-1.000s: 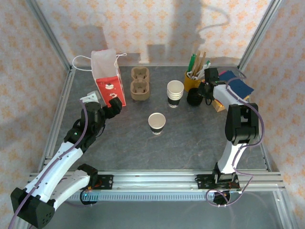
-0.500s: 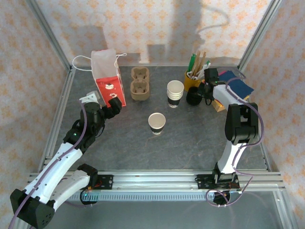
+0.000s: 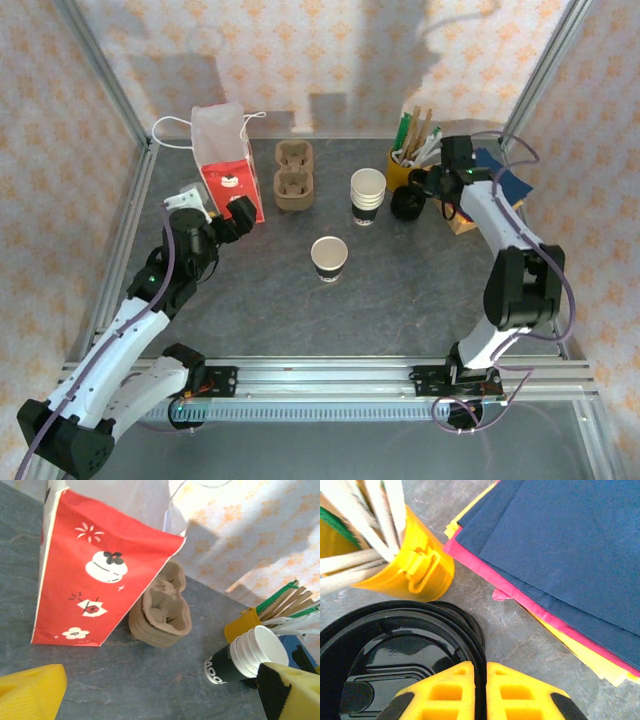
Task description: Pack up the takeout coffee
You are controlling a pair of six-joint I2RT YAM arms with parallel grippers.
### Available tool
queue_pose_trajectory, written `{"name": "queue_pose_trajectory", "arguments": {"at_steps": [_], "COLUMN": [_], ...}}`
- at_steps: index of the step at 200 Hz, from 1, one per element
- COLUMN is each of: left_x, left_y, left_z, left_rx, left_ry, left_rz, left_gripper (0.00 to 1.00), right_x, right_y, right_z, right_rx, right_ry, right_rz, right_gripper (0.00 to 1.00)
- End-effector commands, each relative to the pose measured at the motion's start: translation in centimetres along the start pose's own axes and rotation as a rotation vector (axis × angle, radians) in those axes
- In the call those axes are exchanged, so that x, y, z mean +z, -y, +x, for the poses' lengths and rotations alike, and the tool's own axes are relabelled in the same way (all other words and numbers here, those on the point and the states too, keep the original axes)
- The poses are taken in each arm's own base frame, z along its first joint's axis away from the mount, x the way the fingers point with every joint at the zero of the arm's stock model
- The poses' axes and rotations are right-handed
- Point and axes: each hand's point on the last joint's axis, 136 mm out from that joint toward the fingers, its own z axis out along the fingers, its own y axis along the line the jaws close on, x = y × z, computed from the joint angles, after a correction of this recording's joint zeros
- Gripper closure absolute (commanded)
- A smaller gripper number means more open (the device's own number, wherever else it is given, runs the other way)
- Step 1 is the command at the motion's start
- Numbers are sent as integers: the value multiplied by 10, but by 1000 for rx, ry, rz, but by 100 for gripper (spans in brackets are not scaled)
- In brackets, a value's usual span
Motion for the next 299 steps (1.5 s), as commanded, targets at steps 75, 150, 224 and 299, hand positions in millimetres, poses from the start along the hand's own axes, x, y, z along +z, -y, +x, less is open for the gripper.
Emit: {"name": "queue_pose_trajectory", "arguments": {"at_steps": [75,150,224,299], "left_x": [12,24,47,55], "left_y": [162,226,214,200], "left_z": [18,68,101,111], "left_rx": [-112,-219,-289,-302], "left_ry": [-356,-581,-644,-648], "left_rz": [475,644,584,518], "left_gripper": [1,1,13,65], "right_x": [-126,-164,-166,-171], "right_y": [-53,-132,-166,-169], "right_z": [45,82,105,102], "right_rx": [-31,-87,-147,-175], "right_ry": [75,53,19,48], "right_rz": [-289,-506,-535,-525], "right_gripper": [90,90,90,87]}}
